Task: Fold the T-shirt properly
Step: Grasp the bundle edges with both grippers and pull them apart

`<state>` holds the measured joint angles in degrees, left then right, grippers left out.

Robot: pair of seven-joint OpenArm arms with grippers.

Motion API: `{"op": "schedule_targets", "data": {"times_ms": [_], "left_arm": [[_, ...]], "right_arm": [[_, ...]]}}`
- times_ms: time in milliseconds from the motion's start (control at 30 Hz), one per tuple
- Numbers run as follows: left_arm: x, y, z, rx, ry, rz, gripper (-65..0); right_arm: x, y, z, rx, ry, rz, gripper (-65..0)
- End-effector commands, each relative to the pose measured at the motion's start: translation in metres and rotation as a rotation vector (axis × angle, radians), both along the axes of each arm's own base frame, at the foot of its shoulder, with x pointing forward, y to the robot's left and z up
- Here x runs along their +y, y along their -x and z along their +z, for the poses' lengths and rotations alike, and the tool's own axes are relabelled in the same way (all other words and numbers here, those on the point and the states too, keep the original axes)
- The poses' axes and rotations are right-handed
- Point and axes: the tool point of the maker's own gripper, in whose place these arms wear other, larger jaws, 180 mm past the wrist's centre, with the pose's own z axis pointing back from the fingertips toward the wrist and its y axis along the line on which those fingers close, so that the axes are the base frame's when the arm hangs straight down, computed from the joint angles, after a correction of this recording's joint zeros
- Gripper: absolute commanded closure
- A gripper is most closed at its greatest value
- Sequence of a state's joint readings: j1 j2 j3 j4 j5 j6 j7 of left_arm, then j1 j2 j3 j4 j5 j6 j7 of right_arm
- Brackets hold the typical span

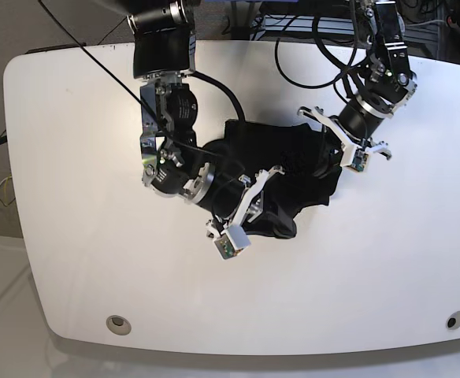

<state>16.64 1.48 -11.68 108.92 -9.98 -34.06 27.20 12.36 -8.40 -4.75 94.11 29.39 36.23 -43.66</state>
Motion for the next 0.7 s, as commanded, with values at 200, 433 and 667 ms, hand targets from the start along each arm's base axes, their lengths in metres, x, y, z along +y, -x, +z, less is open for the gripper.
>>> {"op": "schedule_targets", "data": {"times_ms": [200, 433, 667], "left_arm": [[-0.048, 0.007, 0.005, -0.011, 0.106, -0.072, 0.0], [-0.061, 0.011, -0.009, 0.035, 0.132, -0.099, 0.0], [-0.059, 0.008, -0.039, 0.113, 0.143, -0.088, 0.0]], "right_arm": [[-0.002, -0.028, -0.010, 0.037, 0.002, 0.010, 0.0], [-0.009, -0.039, -0.036, 0.100, 0.019, -0.003, 0.0], [-0.021, -0.044, -0.083, 0.174, 0.093, -0.040, 0.0]]}}
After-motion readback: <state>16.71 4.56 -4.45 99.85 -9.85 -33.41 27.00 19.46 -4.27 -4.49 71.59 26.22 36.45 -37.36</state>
